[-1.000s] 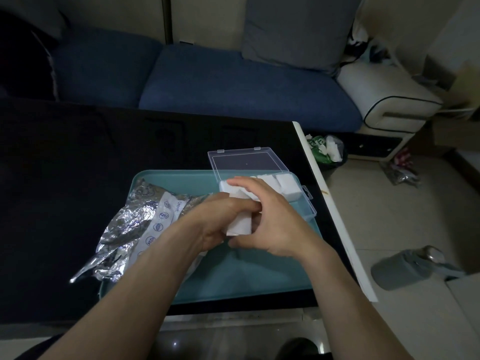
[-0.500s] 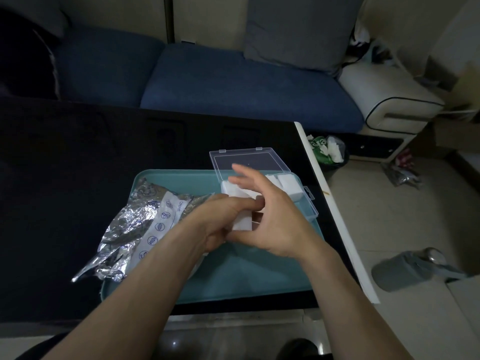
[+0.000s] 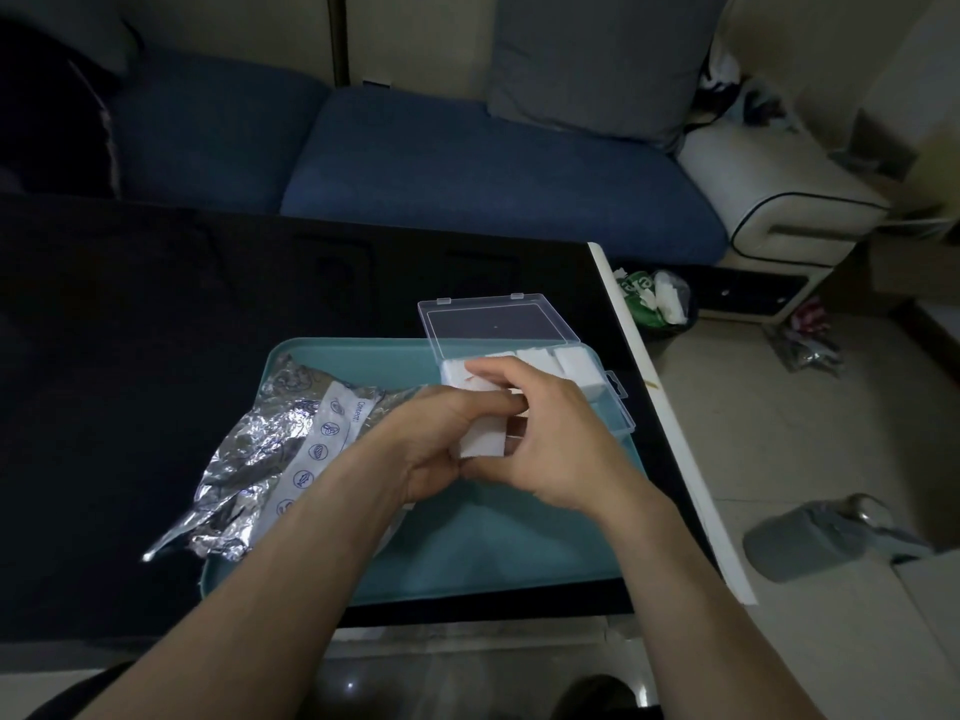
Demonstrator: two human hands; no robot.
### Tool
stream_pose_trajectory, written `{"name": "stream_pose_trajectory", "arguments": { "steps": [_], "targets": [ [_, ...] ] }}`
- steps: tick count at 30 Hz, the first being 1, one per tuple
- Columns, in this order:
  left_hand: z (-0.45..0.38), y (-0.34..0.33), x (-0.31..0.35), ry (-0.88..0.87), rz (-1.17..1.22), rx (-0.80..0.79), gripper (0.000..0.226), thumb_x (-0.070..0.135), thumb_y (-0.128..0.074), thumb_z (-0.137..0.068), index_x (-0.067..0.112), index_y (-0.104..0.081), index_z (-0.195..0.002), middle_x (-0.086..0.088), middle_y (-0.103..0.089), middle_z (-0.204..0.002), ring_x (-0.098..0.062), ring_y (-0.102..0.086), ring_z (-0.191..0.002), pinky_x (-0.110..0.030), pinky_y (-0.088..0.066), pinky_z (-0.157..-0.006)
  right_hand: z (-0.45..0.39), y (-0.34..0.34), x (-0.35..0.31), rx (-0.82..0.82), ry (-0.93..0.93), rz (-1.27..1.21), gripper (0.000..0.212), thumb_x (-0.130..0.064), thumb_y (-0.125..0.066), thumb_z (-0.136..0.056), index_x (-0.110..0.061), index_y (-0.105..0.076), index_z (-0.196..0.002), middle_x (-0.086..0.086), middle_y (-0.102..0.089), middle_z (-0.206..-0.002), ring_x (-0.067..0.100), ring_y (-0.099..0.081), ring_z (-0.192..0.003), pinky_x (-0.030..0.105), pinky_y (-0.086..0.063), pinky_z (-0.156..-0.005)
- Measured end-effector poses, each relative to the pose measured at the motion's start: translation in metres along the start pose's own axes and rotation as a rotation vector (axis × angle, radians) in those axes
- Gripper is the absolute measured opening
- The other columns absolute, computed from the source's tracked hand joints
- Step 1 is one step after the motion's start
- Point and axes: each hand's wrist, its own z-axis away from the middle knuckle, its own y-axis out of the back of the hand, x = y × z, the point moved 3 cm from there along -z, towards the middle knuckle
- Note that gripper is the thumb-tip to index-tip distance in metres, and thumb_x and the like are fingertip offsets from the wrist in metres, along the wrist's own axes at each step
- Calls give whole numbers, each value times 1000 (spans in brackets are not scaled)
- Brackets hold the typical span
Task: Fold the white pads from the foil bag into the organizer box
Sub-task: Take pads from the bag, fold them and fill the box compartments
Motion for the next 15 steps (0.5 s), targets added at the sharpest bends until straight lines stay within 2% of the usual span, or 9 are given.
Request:
{"name": "stream_pose_trajectory", "arguments": {
  "steps": [3,6,9,13,15],
  "targets": [
    [-2,1,-4,22,-15,24,28,4,-68,-86,-2,-64,-113,-16,-71,-92,-23,-70,-77,-31,-59,-63,1,6,-3,10,5,6,79,-37,-95,-59,-43,-57,-127,-19,-60,-123,14,-61,-114,44,-56,-93],
    [-4,-1,-4,-8,-36,36,18,2,-68,-84,2,-66,-103,-16,-71,-86,-24,-70,-73,-32,-59,-62,5,8,-11,-38,50,-40,95,-28,-97,-58,-39,-50,-139,-20,-58,-134,4,-55,-123,37,-54,-99],
    [-4,-3,-1,-64,-15,21,14,-2,-66,-84,1,-65,-98,-15,-71,-81,-23,-69,-69,-31,-58,-60,7,8,-13,-41,6,63,108,-26,-97,-56,-37,-41,-147,-15,-53,-137,5,-51,-125,34,-48,-104],
    [-6,-2,-5,-77,-63,2,17,0,-67,-86,1,-66,-103,-17,-71,-91,-26,-69,-84,-35,-57,-71,5,9,-8,27,9,113,84,-30,-95,-62,-28,-56,-136,-10,-56,-125,9,-55,-115,39,-50,-99],
    [-7,0,-7,-66,-72,23,18,-2,-66,-86,-1,-66,-104,-18,-70,-93,-28,-68,-86,-35,-57,-71,6,10,-10,-19,34,75,83,-26,-95,-61,-30,-58,-135,-12,-56,-127,4,-54,-116,34,-51,-99]
  ]
}}
